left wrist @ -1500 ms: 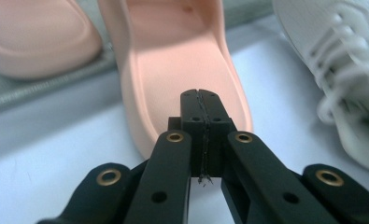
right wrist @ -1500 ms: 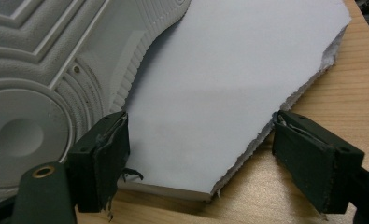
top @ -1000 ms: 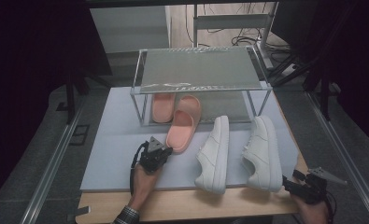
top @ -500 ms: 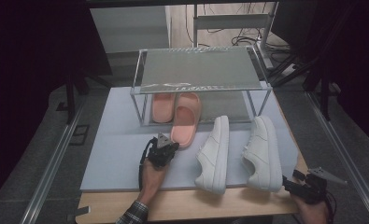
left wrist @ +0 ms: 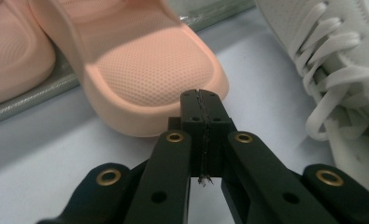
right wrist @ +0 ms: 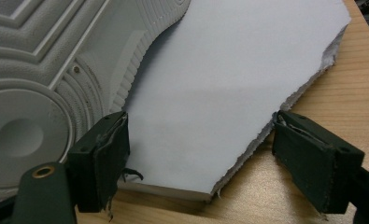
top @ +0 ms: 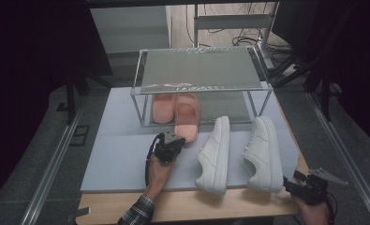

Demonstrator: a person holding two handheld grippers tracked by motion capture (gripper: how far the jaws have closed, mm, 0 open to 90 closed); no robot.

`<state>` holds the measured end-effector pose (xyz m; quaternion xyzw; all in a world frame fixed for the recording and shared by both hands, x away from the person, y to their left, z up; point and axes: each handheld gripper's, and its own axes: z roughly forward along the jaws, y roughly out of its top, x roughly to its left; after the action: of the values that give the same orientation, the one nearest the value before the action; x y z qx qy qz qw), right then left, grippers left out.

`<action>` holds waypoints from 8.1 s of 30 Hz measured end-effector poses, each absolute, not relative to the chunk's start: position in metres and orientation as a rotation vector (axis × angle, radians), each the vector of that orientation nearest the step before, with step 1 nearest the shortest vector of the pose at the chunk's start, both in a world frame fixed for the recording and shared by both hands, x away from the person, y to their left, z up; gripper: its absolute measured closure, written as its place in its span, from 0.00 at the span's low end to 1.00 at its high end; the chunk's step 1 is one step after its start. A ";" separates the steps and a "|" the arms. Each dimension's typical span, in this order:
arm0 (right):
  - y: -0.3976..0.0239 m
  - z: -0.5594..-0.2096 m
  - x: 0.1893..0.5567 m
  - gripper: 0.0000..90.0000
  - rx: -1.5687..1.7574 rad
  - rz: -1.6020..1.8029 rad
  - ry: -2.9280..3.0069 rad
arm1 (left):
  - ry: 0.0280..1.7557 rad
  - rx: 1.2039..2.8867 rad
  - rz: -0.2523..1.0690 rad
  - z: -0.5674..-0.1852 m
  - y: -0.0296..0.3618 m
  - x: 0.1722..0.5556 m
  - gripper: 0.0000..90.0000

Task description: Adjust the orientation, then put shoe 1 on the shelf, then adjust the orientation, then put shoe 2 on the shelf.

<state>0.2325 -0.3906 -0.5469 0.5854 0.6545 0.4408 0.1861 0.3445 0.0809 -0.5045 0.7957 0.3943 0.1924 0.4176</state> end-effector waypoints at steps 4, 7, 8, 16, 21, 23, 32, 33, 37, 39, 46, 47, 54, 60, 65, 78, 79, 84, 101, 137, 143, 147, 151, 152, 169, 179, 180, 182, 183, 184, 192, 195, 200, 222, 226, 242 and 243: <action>-0.391 -0.547 0.232 0.21 1.649 1.241 1.843 | 0.978 2.017 0.487 -0.505 0.075 0.344 1.00; -0.391 -0.547 0.233 0.21 1.649 1.241 1.843 | 0.983 2.015 0.486 -0.505 0.073 0.347 1.00; -0.391 -0.547 0.232 0.21 1.649 1.241 1.843 | 0.983 2.020 0.490 -0.506 0.072 0.348 1.00; -0.391 -0.547 0.233 0.21 1.649 1.242 1.843 | 1.005 2.013 0.500 -0.507 0.066 0.361 1.00; -0.391 -0.547 0.233 0.21 1.649 1.242 1.843 | 1.023 2.009 0.511 -0.508 0.064 0.371 1.00; -0.391 -0.547 0.233 0.21 1.649 1.242 1.843 | 1.037 2.005 0.510 -0.509 0.064 0.375 1.00; -0.391 -0.547 0.233 0.21 1.649 1.242 1.844 | 1.064 1.995 0.525 -0.510 0.062 0.393 1.00; -0.391 -0.547 0.233 0.21 1.649 1.242 1.844 | 1.069 1.995 0.527 -0.510 0.062 0.395 1.00; -0.391 -0.547 0.233 0.21 1.649 1.242 1.844 | 1.083 1.990 0.533 -0.511 0.060 0.402 1.00; -0.391 -0.547 0.233 0.21 1.649 1.242 1.844 | 1.088 1.996 0.537 -0.511 0.061 0.406 1.00; -0.391 -0.547 0.233 0.21 1.649 1.242 1.844 | 1.120 1.995 0.549 -0.511 0.060 0.418 1.00; -0.391 -0.547 0.233 0.21 1.649 1.243 1.844 | 1.124 1.992 0.552 -0.511 0.059 0.419 1.00; -0.391 -0.547 0.233 0.21 1.649 1.243 1.845 | 1.159 1.982 0.559 -0.513 0.058 0.428 1.00; -0.391 -0.547 0.233 0.21 1.649 1.243 1.845 | 1.187 1.989 0.575 -0.516 0.056 0.436 1.00; -0.391 -0.547 0.233 0.21 1.650 1.245 1.844 | 1.199 1.986 0.565 -0.516 0.055 0.439 1.00; -0.391 -0.547 0.233 0.21 1.649 1.245 1.845 | 1.137 1.968 0.501 -0.502 0.057 0.422 0.92; -0.391 -0.547 0.233 0.21 1.649 1.245 1.845 | 1.132 1.964 0.494 -0.501 0.058 0.421 0.85; -0.391 -0.547 0.232 0.21 1.648 1.245 1.845 | 1.117 1.984 0.512 -0.499 0.058 0.414 0.62; -0.391 -0.547 0.232 0.21 1.648 1.243 1.845 | 1.096 2.000 0.462 -0.505 0.070 0.388 0.32; -0.388 -0.544 0.232 0.22 1.629 1.205 1.857 | 1.073 2.066 0.426 -0.520 0.101 0.321 0.16; -0.387 -0.539 0.231 0.27 1.603 1.172 1.870 | 1.083 2.086 0.436 -0.521 0.107 0.308 0.16; -0.385 -0.536 0.230 0.29 1.590 1.141 1.880 | 1.095 2.093 0.455 -0.522 0.111 0.297 0.16; -0.384 -0.531 0.229 0.32 1.587 1.126 1.876 | 1.120 2.097 0.486 -0.522 0.117 0.285 0.16; -0.384 -0.529 0.229 0.32 1.588 1.123 1.873 | 1.127 2.097 0.496 -0.523 0.119 0.283 0.16; -0.372 -0.507 0.232 0.60 1.580 1.044 1.948 | 1.108 1.990 0.520 -0.539 0.141 0.253 0.16; -0.376 -0.482 0.236 0.91 1.581 1.080 1.934 | 1.108 1.989 0.522 -0.539 0.141 0.253 0.16; -0.376 -0.479 0.237 0.95 1.574 1.088 1.935 | 1.108 1.990 0.522 -0.539 0.141 0.253 0.16; -0.375 -0.471 0.238 0.99 1.558 1.103 1.941 | 1.109 1.990 0.523 -0.539 0.141 0.253 0.16; -0.374 -0.468 0.239 0.99 1.551 1.108 1.943 | 1.109 1.990 0.524 -0.539 0.141 0.253 0.16; -0.374 -0.465 0.240 0.99 1.544 1.115 1.948 | 1.109 1.990 0.524 -0.539 0.141 0.252 0.16; -0.362 -0.444 0.247 0.99 1.488 1.142 1.977 | 1.110 1.990 0.524 -0.539 0.141 0.253 0.16; -0.355 -0.437 0.251 0.99 1.460 1.145 1.993 | 1.110 1.990 0.524 -0.539 0.141 0.253 0.16; -0.341 -0.433 0.260 0.99 1.427 1.133 2.027 | 1.111 1.989 0.521 -0.539 0.141 0.253 0.16; -0.357 -0.440 0.259 0.99 1.473 1.093 1.970 | 1.112 1.989 0.517 -0.539 0.141 0.253 0.16; -0.364 -0.441 0.258 0.99 1.495 1.065 1.948 | 1.113 1.989 0.517 -0.539 0.141 0.253 0.16; -0.403 -0.474 0.255 0.99 1.641 0.943 1.852 | 1.112 1.989 0.517 -0.539 0.141 0.253 0.16; -0.407 -0.477 0.255 0.99 1.656 0.944 1.835 | 1.112 1.989 0.517 -0.539 0.141 0.253 0.16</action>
<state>0.2549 -0.4072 -0.4765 0.6067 0.6723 0.3460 0.2452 0.2531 0.1412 -0.5388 0.7832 0.4379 0.2037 0.3917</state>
